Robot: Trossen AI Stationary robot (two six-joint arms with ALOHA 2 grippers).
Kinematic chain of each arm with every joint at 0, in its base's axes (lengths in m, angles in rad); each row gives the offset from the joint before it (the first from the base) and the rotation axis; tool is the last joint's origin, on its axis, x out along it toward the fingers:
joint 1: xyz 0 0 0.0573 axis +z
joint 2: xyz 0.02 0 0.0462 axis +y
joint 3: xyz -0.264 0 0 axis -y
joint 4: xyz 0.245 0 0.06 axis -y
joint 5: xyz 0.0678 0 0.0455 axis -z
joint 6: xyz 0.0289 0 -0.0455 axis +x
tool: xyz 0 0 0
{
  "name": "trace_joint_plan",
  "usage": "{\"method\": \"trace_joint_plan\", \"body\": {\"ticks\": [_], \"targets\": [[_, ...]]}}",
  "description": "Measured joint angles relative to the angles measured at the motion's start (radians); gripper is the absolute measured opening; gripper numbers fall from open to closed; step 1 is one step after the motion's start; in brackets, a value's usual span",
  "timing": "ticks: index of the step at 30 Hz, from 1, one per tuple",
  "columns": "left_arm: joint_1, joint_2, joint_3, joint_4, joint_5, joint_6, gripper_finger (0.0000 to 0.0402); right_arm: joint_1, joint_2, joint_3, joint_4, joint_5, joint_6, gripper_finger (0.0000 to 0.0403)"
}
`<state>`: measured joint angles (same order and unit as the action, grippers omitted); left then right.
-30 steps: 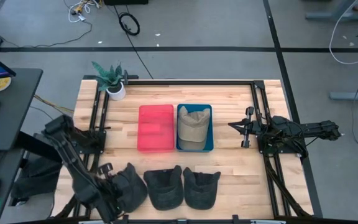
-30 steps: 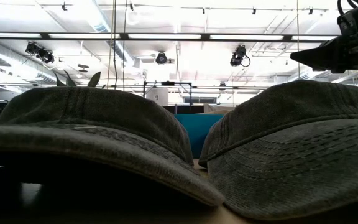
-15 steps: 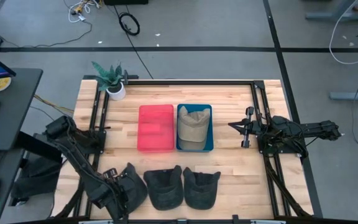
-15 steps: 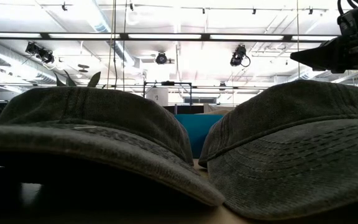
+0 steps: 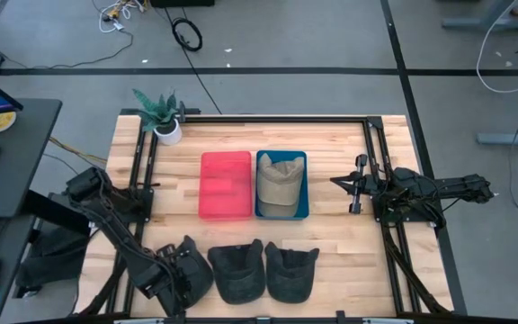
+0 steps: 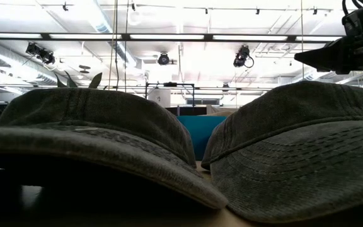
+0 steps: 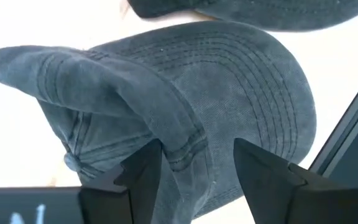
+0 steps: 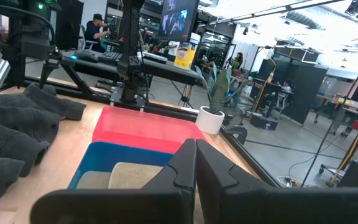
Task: Pick & Place hat
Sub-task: Put the left black cap into the red bin
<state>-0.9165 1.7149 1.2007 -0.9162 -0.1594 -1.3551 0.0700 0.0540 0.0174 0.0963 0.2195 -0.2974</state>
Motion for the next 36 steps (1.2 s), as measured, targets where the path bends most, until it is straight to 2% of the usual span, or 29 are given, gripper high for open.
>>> {"method": "trace_joint_plan", "body": {"ticks": [7,11,20,23,28,36], "targets": [[0.013,0.013,0.0,-0.001,-0.007,0.021,0.0189,0.0,0.0,0.0,0.0,0.0,0.0,0.0013],[0.017,0.042,-0.015,0.009,0.032,0.031,0.0181,0.0,0.0,0.0,0.0,0.0,0.0,0.0013],[0.016,0.051,-0.024,0.017,0.053,0.032,0.0172,0.0,0.0,0.0,0.0,0.0,0.0,0.0013],[0.017,0.051,-0.024,0.018,0.07,0.045,0.0139,0.0,0.0,0.0,0.0,0.0,0.0,0.0013],[0.017,0.051,-0.024,0.016,0.139,0.068,0.0023,0.0,0.0,0.0,0.0,0.0,0.0,0.0013],[0.017,0.053,0.042,-0.08,0.239,0.197,0.0008,0.0,0.0,0.0,0.0,0.0,0.0,0.0013]]}}
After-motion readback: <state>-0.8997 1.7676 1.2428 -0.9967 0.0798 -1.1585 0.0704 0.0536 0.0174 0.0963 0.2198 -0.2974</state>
